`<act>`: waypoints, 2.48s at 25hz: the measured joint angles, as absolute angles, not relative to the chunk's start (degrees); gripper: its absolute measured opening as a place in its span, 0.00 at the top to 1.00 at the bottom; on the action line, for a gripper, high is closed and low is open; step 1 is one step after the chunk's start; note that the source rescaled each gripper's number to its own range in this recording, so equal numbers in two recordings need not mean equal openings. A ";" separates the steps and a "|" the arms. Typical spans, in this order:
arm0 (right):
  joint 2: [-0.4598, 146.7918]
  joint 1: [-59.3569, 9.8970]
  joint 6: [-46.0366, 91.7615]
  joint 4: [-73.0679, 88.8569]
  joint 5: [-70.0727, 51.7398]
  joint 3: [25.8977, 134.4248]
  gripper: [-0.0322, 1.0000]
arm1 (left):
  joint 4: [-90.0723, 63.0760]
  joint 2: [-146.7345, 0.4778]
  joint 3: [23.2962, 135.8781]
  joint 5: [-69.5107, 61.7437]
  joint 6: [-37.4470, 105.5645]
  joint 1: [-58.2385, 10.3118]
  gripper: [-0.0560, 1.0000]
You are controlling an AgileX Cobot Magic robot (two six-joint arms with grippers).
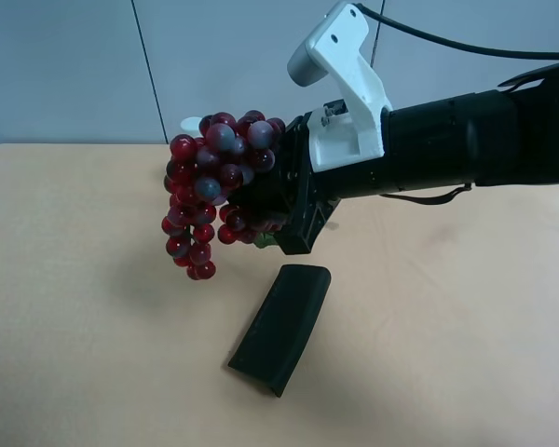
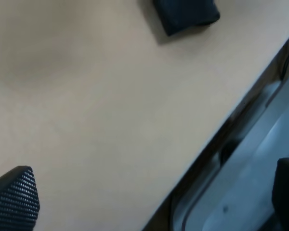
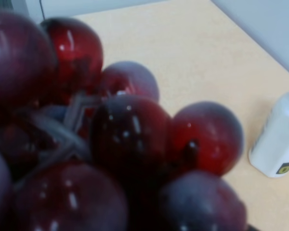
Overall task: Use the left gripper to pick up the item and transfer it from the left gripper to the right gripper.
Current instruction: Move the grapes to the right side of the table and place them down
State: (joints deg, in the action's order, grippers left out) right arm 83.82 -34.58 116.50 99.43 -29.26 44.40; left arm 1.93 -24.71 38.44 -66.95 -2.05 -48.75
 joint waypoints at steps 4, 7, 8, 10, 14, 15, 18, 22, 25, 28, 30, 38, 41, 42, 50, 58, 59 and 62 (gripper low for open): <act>83.82 -34.58 116.50 99.43 -29.21 44.40 0.97 | 0.00 -14.66 33.39 -63.70 -1.98 -48.75 0.00; 83.82 -34.58 116.50 99.43 -29.08 44.40 0.97 | -0.33 -8.65 31.33 -63.21 -1.98 -48.75 0.00; 83.82 -34.58 116.50 99.43 -29.04 44.40 0.97 | -0.33 -6.78 30.70 -62.95 -1.98 -48.75 0.00; 83.82 -34.58 116.51 99.43 -29.02 44.40 0.97 | 0.00 -3.73 29.90 -62.31 -1.87 -48.75 0.00; 83.82 -34.58 116.51 99.43 -28.91 44.40 0.97 | 0.00 0.04 28.95 -61.01 -1.70 -48.75 0.00; 83.82 -34.58 116.51 99.43 -28.91 44.40 0.97 | 0.00 0.12 28.90 -61.01 -1.70 -48.75 0.00; 83.82 -34.58 116.51 99.43 -28.91 44.40 0.97 | 0.00 0.18 28.90 -60.94 -1.70 -48.75 0.00; 83.82 -34.58 115.97 99.43 -28.91 44.40 0.97 | 0.36 0.18 28.90 -60.88 -1.70 -48.75 0.00; 83.82 -34.58 113.59 99.43 -27.51 44.40 0.97 | 0.41 0.18 28.90 -60.89 -1.70 -48.67 0.00; 83.77 -34.58 110.84 99.43 -24.51 44.40 0.97 | 0.41 0.18 28.90 -60.89 -1.70 -45.60 0.00; 83.63 -34.58 109.94 99.49 -22.30 44.40 0.97 | 0.41 0.18 28.90 -60.89 -1.70 -41.82 0.00; 82.26 -34.58 106.33 99.53 -13.00 44.40 0.97 | 0.41 0.18 28.90 -60.89 -1.70 -21.86 0.00; 82.21 -34.58 105.01 99.55 -8.32 44.40 0.97 | 0.41 0.18 28.90 -60.89 -1.70 -14.98 0.00; 82.21 -34.58 104.66 99.55 -6.60 44.40 0.97 | 0.41 0.18 28.90 -60.89 -1.70 -12.72 0.00; 82.21 -32.44 100.84 99.79 0.00 44.40 0.97 | 0.41 0.18 28.90 -60.89 -1.70 -0.83 0.00; 82.08 -24.32 96.61 99.85 0.37 44.40 0.97 | 0.41 0.18 28.90 -60.87 -1.70 3.18 0.00; 82.08 -23.22 96.54 99.85 0.37 44.40 0.97 | 0.41 0.18 28.90 -60.87 -1.70 3.18 0.00; 82.08 -20.21 96.54 99.85 0.39 44.40 0.97 | 0.41 0.18 28.90 -60.82 -1.70 3.18 0.00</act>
